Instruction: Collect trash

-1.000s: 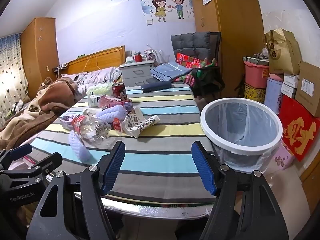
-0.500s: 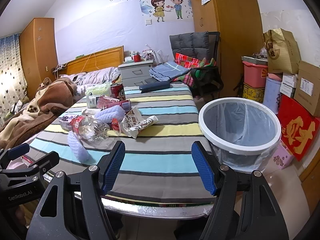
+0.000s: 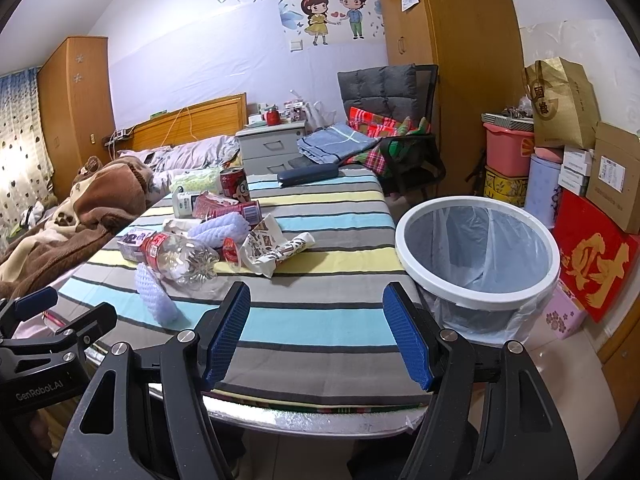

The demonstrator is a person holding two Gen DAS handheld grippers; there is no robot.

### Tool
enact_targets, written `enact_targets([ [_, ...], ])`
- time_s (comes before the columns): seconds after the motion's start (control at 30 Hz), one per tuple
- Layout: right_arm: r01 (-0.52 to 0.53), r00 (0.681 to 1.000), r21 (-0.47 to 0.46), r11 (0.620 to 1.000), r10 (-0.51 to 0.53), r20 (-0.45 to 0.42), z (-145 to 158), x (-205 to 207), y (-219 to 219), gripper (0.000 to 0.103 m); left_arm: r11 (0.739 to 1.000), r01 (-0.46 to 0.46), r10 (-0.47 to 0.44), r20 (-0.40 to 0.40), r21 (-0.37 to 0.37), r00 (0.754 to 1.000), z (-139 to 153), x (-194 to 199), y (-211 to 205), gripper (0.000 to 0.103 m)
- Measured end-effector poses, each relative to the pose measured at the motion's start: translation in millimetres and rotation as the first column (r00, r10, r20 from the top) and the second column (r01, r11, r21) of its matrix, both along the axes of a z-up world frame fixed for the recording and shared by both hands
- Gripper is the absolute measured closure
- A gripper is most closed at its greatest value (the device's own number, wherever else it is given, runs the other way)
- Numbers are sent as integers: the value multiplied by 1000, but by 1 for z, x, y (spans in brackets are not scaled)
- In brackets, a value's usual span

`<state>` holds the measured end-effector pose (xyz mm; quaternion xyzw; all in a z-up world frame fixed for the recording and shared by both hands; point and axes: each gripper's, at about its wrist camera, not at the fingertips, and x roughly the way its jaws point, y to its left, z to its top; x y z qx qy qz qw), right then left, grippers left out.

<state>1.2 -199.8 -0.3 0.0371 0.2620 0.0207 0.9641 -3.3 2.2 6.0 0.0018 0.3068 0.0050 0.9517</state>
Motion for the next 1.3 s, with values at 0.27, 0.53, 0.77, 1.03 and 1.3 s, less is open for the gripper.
enact_targets([
  [0.27,4,1000,0,1000,-4,-2,1,-1,-2,33,1000,-1,1,-1,2,1000,0,1,0,1],
  [0.53,5,1000,-1,1000,-5,-1,2,-2,-2,33,1000,-3,3,0,1,1000,0,1,2,1],
  [0.77,7,1000,-1,1000,-7,0,2,-1,-2,33,1000,-4,4,0,1,1000,0,1,2,1],
  [1.03,7,1000,0,1000,-7,0,2,-2,-2,33,1000,-2,2,0,1,1000,0,1,2,1],
  [1.3,13,1000,2,1000,-13,-4,2,-1,-4,33,1000,-15,15,2,-3,1000,1,2,7,1],
])
